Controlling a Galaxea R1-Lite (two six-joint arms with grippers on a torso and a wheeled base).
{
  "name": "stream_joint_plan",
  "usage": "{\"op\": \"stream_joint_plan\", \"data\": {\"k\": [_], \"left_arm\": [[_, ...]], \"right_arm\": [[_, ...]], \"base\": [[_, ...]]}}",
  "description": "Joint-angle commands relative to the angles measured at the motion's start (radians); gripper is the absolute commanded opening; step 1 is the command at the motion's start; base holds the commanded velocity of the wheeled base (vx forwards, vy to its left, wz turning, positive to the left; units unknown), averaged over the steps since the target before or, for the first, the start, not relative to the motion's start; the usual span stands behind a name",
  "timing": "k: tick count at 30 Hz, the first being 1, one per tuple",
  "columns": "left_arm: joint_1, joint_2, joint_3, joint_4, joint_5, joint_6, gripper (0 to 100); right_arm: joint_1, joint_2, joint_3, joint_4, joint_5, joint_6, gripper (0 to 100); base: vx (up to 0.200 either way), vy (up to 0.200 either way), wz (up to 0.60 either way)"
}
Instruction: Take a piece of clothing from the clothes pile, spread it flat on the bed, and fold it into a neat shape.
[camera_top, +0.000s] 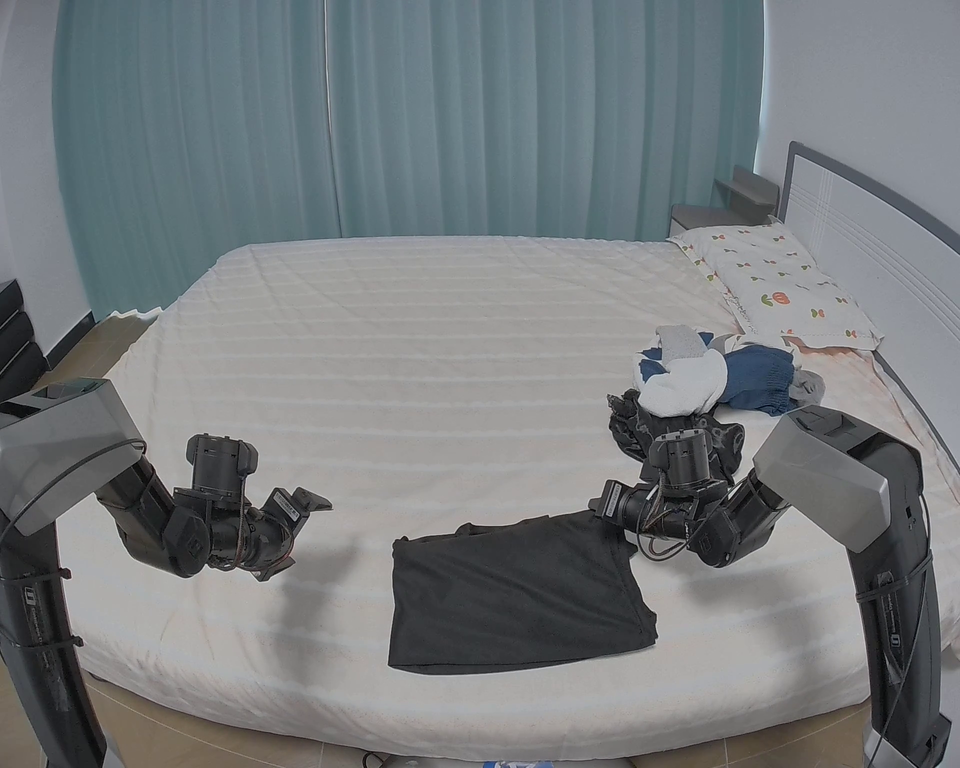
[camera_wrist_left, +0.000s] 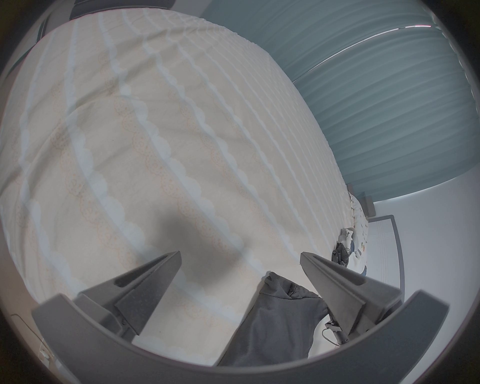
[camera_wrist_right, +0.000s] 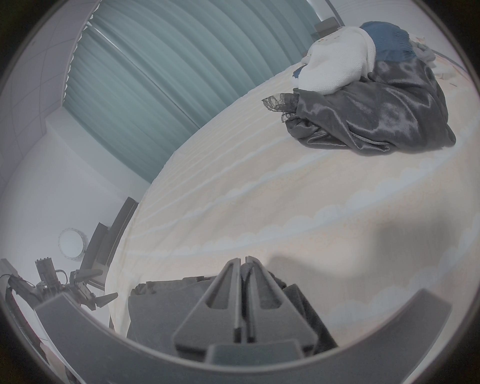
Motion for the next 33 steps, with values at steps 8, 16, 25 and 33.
{"op": "stream_joint_plan", "data": {"k": [8,16,25,33], "left_arm": [[0.0,0.002,0.0,-0.001,0.0,-0.001,100],[0.0,0.002,0.0,-0.001,-0.002,-0.001,100],[0.0,0.002,-0.002,-0.001,-0.002,-0.001,100],[0.0,0.002,-0.003,-0.001,-0.002,-0.001,100]], "right_arm": [[-0.025,-0.001,0.0,-0.01,-0.021,0.006,0],[-0.032,0.01,-0.001,-0.008,-0.023,0.006,0],[-0.04,0.002,0.017,-0.012,-0.02,0.007,100],[-0.055,-0.11,0.128,-0.016,-0.015,0.059,100]], "base": [[0.0,0.0,0.0],[0.0,0.0,0.0],[0.0,0.0,0.0],[0.0,0.0,0.0]]}}
